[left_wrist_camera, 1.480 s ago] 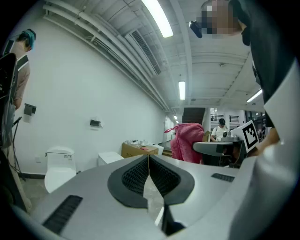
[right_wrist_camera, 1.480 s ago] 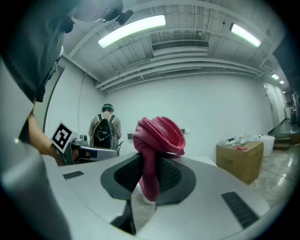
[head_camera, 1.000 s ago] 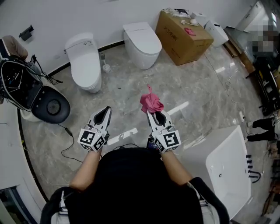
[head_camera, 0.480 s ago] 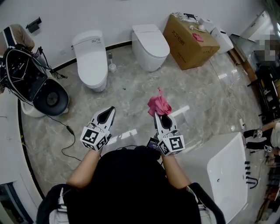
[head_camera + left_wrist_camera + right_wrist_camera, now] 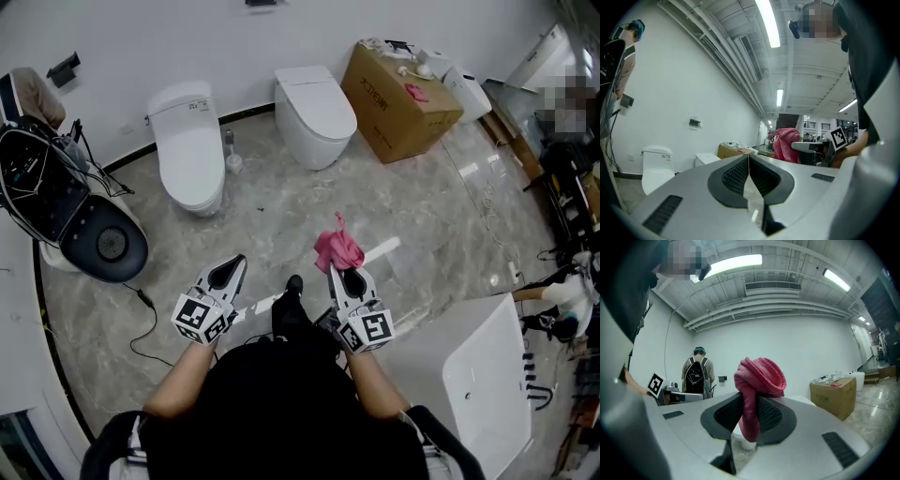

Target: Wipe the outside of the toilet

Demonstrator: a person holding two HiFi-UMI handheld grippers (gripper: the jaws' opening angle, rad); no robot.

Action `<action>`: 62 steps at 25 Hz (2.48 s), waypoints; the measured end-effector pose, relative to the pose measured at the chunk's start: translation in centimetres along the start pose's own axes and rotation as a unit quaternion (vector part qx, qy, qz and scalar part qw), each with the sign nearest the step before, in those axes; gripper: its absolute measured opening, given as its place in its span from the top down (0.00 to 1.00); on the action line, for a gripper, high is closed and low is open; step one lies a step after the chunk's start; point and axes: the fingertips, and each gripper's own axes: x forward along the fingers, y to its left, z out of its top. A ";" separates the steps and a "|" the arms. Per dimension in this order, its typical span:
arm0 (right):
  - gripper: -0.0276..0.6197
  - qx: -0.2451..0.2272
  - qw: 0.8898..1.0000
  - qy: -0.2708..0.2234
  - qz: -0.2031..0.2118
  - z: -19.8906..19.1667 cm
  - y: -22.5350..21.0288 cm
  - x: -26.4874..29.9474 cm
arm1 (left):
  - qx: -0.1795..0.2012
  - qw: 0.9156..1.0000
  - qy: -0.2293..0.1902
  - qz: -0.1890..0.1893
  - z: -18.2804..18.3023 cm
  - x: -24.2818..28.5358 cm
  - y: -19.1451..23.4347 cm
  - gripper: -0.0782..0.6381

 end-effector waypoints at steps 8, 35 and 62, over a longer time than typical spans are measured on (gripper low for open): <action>0.82 0.018 1.000 -0.009 0.013 0.0 -3.9 6.7 | 0.008 1.000 0.013 0.020 0.8 5.5 4.7 0.87; 0.82 0.091 0.993 0.012 0.080 2.2 -19.3 32.7 | -0.014 0.998 0.025 0.062 5.8 29.1 21.8 0.87; 0.82 0.082 0.994 0.071 -0.027 -0.3 -23.6 62.3 | -0.042 0.998 0.033 -0.020 7.8 46.7 49.6 0.87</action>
